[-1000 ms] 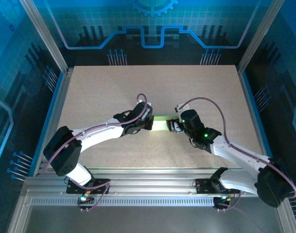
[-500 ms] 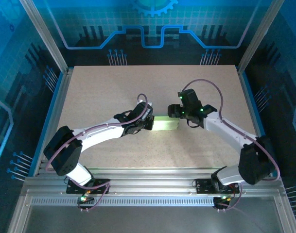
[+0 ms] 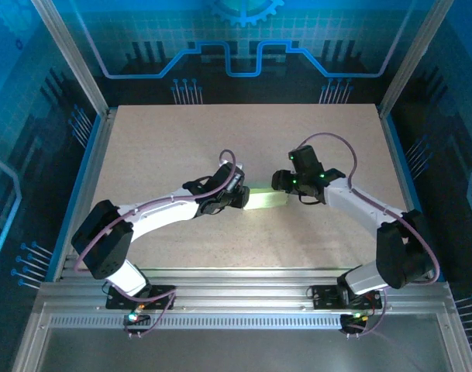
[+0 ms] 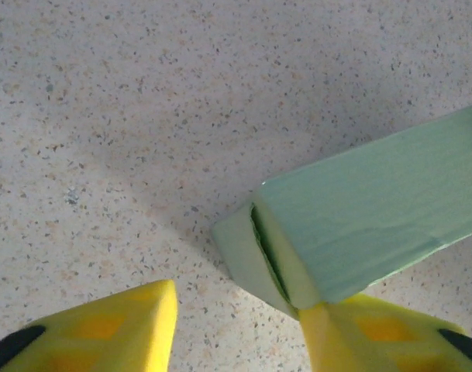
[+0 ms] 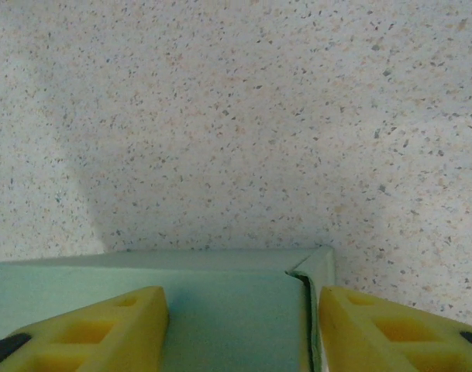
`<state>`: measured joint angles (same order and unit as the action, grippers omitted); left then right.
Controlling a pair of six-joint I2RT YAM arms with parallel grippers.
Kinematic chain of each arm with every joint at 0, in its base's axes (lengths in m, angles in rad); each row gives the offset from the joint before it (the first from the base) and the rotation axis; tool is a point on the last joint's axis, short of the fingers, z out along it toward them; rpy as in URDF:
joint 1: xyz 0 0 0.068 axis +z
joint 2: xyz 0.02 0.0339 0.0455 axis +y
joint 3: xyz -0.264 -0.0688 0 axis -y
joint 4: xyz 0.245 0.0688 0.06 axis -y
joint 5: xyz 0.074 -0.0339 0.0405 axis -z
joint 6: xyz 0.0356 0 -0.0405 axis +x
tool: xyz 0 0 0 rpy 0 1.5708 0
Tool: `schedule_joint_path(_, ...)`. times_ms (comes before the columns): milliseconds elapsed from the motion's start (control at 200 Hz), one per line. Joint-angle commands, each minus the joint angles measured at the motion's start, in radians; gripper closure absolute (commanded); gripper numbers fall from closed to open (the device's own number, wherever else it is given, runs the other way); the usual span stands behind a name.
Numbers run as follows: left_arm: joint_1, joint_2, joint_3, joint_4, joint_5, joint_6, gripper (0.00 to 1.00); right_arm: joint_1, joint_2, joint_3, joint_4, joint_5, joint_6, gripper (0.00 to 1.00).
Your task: Fold the paper box
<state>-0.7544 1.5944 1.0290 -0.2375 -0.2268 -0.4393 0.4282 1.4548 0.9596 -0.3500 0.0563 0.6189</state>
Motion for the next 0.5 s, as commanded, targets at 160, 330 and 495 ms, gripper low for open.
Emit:
schedule_joint_path(160,-0.007,-0.003,0.028,-0.142,0.213,0.072,0.33,0.001,0.009,-0.044,-0.010,-0.024,0.042,0.45)
schedule_joint_path(330,0.015,-0.018,0.031,-0.142,0.259,0.072,0.34,0.001,0.015,-0.060,0.004,-0.022,0.047,0.47)
schedule_joint_path(495,0.071,-0.019,0.005,-0.099,0.329,0.014,0.44,0.001,0.017,-0.100,0.041,-0.017,0.051,0.51)
